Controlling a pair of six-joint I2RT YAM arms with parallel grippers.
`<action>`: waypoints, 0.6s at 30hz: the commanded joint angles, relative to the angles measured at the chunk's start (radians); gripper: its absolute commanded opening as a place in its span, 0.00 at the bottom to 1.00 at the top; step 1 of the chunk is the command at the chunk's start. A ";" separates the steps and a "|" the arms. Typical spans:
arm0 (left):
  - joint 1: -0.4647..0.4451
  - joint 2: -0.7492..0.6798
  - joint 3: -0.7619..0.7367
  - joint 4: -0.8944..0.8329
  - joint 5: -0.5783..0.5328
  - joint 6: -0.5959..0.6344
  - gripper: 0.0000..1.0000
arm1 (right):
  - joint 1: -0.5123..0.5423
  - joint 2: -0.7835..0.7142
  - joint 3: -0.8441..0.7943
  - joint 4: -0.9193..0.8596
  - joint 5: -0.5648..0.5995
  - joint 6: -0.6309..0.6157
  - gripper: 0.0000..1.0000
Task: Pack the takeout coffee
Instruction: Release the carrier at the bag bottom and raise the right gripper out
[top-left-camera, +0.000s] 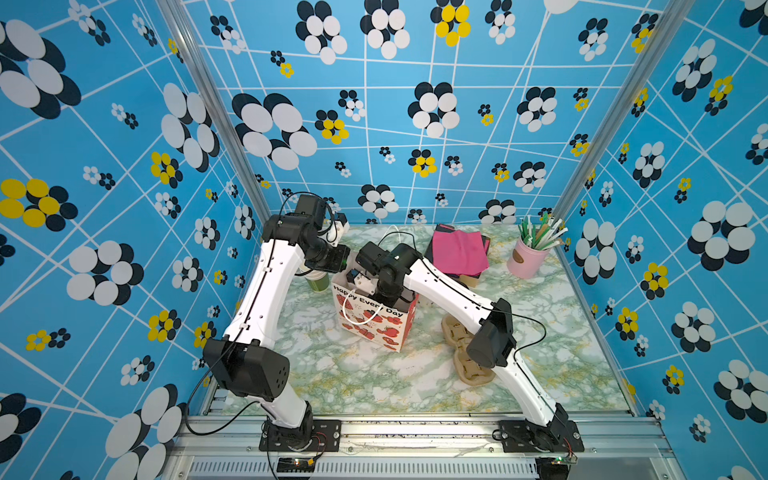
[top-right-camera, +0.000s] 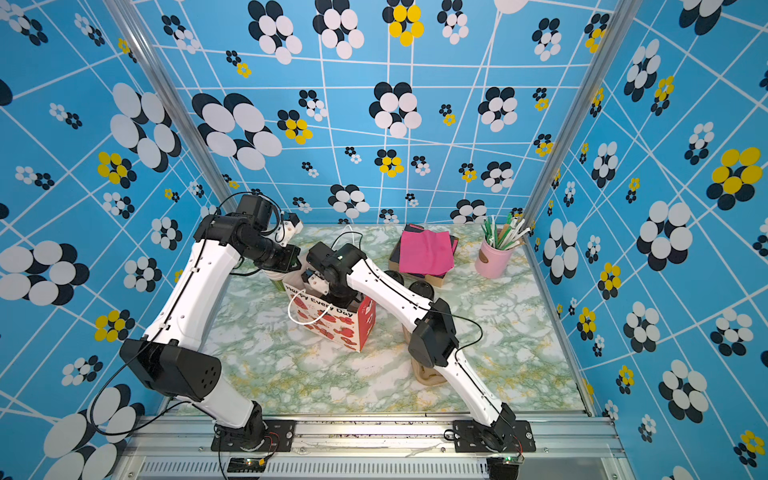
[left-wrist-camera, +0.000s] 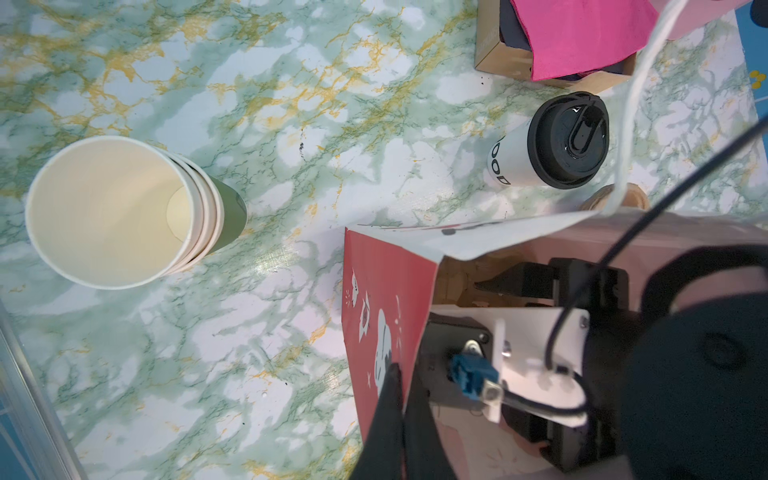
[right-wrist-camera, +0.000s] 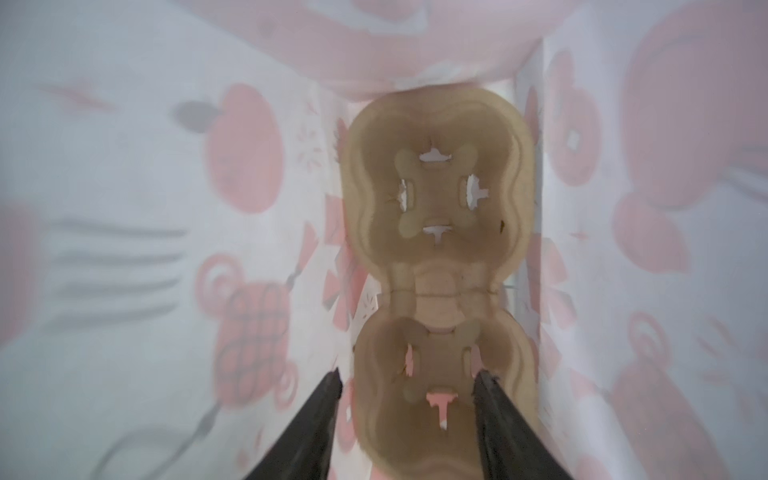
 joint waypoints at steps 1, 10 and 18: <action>0.011 -0.029 -0.014 -0.031 -0.022 0.015 0.00 | 0.013 -0.036 0.018 -0.006 -0.023 -0.001 0.58; 0.009 -0.045 -0.028 -0.033 -0.027 0.003 0.00 | 0.015 -0.118 0.020 0.032 -0.028 0.005 0.68; 0.010 -0.070 -0.055 -0.024 -0.024 -0.008 0.00 | 0.015 -0.152 0.016 0.043 0.004 0.007 0.78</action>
